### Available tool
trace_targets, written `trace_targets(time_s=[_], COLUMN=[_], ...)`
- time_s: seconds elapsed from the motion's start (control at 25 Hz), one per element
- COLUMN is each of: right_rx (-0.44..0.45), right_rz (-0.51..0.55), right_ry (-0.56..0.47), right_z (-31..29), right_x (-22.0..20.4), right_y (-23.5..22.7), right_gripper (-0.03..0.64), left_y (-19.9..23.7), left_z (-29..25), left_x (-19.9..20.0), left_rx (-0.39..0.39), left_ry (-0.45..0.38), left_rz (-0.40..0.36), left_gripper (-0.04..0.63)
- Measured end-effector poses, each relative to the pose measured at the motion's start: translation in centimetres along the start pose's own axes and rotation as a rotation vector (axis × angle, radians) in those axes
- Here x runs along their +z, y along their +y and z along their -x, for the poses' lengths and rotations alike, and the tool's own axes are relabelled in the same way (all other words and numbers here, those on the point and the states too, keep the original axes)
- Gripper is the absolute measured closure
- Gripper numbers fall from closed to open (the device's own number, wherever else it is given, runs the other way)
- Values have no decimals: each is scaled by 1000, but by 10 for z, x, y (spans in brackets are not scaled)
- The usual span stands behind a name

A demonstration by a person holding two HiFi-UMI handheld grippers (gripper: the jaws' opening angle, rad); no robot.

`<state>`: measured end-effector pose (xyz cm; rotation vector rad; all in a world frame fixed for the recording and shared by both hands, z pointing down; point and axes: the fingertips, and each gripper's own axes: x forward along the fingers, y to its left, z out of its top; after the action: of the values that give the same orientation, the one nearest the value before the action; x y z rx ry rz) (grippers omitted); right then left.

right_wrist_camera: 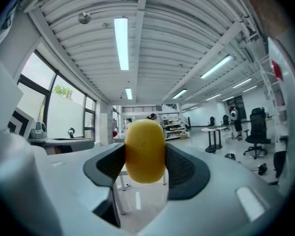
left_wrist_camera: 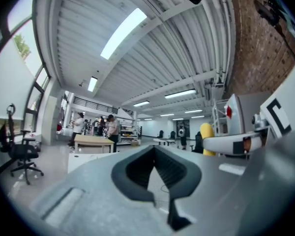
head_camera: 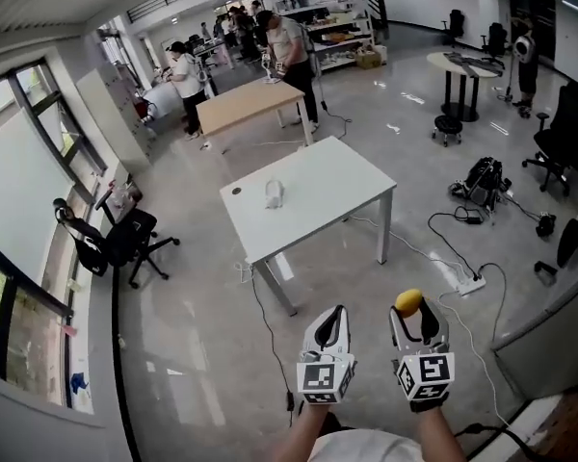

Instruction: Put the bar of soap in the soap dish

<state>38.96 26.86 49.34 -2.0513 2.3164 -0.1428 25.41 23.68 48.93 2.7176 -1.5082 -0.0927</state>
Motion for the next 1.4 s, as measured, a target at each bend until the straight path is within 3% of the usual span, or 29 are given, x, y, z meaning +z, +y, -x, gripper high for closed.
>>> trace_targets(time_s=[0.2,0.4,0.76,1.4], right_rx=[184,274,298,282], right_rz=[33,59,49,37], right_ry=[8,8,13,-12], right_z=[-43,-65,-122,-210], right_x=[1,3,8,14], right_y=[64,101,124,181], right_gripper=[356,356,356,356], left_y=[55,82,142,237], left_z=[15,14,-7,-41], left_x=[1,1,14,20], left_rx=[136,194,240,190], left_ry=[-16,-14,-20,-39], left_rz=[16,25,32,10], left_gripper=[592,592,592,591])
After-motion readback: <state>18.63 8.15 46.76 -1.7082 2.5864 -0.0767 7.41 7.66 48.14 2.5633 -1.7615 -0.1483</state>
